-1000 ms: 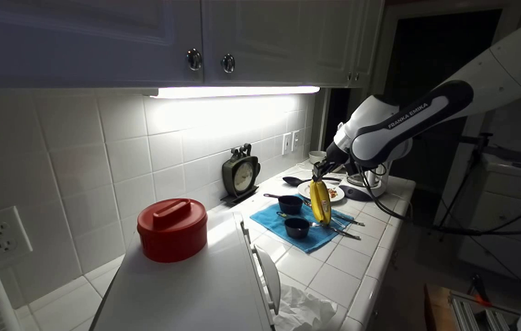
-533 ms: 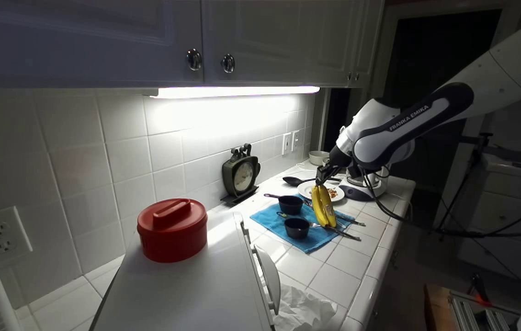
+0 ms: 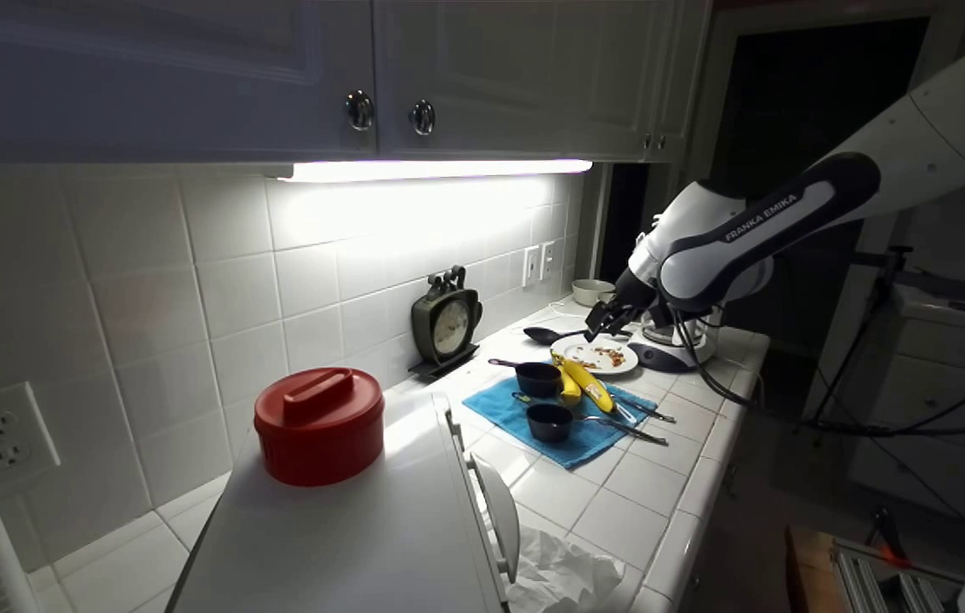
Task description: Remove the bananas from the white plate and put them on the blue towel
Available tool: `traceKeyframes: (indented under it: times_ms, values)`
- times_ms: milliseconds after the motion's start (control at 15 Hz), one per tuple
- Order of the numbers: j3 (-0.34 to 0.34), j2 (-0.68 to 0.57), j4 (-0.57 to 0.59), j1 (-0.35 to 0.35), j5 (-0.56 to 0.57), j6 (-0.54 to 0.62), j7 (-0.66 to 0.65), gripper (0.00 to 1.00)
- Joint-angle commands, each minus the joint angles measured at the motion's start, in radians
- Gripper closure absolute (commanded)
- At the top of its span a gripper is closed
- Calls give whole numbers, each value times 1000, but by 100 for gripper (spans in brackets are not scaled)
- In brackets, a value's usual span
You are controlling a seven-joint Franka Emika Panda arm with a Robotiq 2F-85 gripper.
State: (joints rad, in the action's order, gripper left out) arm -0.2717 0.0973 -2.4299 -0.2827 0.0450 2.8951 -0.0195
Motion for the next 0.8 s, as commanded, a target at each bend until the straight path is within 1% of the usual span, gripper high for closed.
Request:
traceKeyframes:
  times_ms: [0,133,267,400,533,733]
  values:
    - [10,61,-7,-33,79,-63,-82,0]
    - [16,91,0,-49,117,-132,-115,0]
    - [46,115,32,-106,265,-259,-239,0]
    - [52,141,57,-101,272,-374,-238,0]
    - [52,165,80,-92,263,-475,-206,0]
    - [56,185,113,-80,253,-589,-178,0]
